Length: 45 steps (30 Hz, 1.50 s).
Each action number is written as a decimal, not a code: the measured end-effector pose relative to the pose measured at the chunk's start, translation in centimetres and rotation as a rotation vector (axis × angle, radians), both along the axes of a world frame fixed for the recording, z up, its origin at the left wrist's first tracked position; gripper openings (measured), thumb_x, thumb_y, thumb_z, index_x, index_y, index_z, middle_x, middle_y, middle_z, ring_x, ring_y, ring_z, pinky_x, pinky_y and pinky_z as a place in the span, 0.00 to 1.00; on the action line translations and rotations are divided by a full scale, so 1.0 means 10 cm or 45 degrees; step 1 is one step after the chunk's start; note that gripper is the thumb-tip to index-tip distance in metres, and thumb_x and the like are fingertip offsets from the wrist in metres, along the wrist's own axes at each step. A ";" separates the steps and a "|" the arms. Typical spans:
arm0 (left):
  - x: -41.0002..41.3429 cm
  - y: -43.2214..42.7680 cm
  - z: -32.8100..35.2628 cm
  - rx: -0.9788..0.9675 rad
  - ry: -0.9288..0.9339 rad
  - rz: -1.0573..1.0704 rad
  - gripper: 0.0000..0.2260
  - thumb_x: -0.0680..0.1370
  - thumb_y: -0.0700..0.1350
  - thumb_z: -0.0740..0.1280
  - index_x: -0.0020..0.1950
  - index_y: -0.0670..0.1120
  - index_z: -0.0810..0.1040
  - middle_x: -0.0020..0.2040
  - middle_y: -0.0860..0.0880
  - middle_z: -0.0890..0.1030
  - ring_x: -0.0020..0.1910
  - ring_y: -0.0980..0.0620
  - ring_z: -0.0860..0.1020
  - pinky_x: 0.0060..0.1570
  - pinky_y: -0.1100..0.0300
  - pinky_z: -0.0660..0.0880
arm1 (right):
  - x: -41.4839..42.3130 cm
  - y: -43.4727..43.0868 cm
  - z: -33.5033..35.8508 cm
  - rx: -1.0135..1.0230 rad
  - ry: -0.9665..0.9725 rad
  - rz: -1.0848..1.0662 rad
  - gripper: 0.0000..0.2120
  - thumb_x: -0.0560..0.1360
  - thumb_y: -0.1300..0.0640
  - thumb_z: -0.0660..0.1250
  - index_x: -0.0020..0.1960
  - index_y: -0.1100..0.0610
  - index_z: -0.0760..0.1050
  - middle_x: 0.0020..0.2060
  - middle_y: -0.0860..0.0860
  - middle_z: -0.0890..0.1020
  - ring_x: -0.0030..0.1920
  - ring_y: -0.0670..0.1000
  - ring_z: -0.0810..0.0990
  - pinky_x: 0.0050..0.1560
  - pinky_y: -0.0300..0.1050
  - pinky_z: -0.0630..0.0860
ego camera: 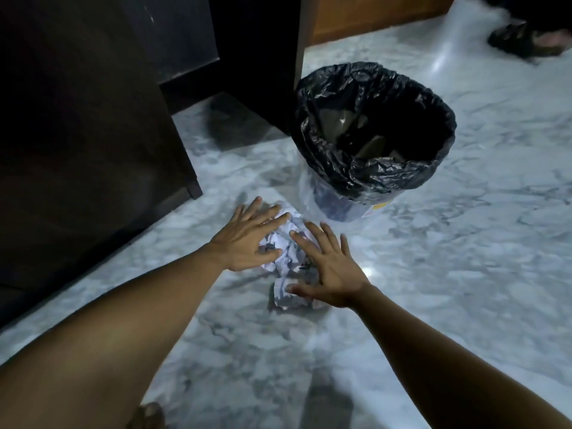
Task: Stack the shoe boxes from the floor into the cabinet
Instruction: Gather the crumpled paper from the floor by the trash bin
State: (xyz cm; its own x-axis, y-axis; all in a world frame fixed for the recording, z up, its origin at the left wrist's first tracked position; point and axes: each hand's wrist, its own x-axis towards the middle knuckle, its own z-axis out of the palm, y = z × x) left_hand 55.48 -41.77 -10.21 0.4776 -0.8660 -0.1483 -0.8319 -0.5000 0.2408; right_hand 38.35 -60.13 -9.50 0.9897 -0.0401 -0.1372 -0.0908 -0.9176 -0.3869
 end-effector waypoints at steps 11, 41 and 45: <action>-0.77 0.38 -0.53 -0.163 -0.005 0.210 0.32 0.76 0.66 0.56 0.78 0.57 0.60 0.78 0.52 0.63 0.78 0.44 0.55 0.75 0.42 0.55 | -0.34 0.04 -0.41 -0.022 0.023 0.104 0.46 0.69 0.23 0.58 0.80 0.38 0.46 0.80 0.46 0.50 0.80 0.54 0.43 0.76 0.68 0.47; -0.76 0.32 -0.58 -0.086 -0.096 -0.148 0.51 0.64 0.82 0.55 0.80 0.59 0.51 0.81 0.53 0.52 0.81 0.47 0.45 0.74 0.33 0.45 | -0.30 -0.08 -0.51 -0.146 0.051 0.311 0.66 0.56 0.19 0.65 0.81 0.47 0.38 0.79 0.61 0.38 0.78 0.63 0.34 0.77 0.63 0.38; -0.74 0.31 -0.59 -0.138 -0.154 -0.156 0.48 0.65 0.82 0.56 0.78 0.58 0.59 0.78 0.52 0.63 0.79 0.44 0.57 0.72 0.35 0.54 | -0.27 -0.06 -0.59 -0.133 -0.058 0.301 0.62 0.59 0.21 0.67 0.81 0.48 0.44 0.79 0.63 0.44 0.80 0.63 0.40 0.77 0.66 0.47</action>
State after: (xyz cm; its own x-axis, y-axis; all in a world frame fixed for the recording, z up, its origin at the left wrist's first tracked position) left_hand 48.11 -38.68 -16.16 0.3766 -0.9264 0.0010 -0.9110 -0.3701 0.1820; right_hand 35.60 -60.70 -15.39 0.9784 0.1814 -0.0994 0.1462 -0.9464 -0.2880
